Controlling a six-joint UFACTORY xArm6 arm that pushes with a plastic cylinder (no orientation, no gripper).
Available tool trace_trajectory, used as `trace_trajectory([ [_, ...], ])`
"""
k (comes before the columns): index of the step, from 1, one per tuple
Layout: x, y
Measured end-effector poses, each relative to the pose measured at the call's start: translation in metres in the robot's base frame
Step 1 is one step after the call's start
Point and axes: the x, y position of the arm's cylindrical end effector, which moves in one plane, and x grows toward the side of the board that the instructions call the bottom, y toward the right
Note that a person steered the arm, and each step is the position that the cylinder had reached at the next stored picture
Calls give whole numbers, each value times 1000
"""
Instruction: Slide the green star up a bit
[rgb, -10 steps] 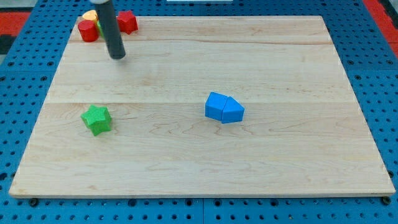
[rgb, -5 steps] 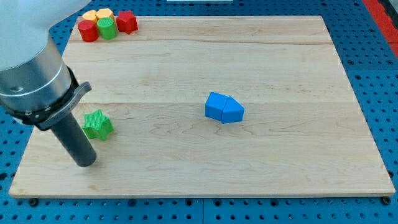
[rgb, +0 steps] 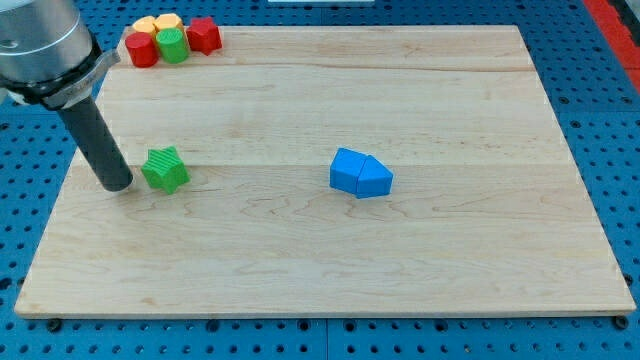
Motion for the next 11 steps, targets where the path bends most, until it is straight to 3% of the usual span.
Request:
trace_trajectory([
  [5,-5,16],
  [7,6,47],
  [10,-50,50],
  [11,-28,50],
])
